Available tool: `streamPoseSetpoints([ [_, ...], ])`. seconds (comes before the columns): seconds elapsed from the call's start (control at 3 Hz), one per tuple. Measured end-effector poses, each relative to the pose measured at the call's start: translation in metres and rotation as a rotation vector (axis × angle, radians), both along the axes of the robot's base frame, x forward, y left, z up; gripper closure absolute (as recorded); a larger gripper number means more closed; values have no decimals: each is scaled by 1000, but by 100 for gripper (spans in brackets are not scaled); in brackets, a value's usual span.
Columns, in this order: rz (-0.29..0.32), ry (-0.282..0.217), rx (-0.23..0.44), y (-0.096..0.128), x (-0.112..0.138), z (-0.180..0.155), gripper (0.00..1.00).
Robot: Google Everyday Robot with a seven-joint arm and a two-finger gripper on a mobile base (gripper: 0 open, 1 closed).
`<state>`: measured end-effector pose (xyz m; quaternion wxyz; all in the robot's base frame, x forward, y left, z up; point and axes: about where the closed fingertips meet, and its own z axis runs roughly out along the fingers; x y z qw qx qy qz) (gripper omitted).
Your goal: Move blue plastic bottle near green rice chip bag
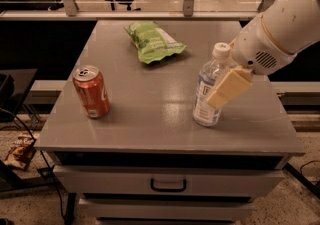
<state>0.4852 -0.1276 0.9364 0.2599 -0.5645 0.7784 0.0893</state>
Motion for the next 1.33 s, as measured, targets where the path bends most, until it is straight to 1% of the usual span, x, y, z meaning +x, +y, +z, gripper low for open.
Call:
streamPoseSetpoints([
  [0.33, -4, 4, 3, 1, 4, 0, 49],
  [0.67, -4, 2, 4, 3, 13, 4, 72],
  [1.0, -5, -3, 24, 9, 39, 11, 96],
  [1.33, -8, -12, 56, 18, 81, 18, 100],
])
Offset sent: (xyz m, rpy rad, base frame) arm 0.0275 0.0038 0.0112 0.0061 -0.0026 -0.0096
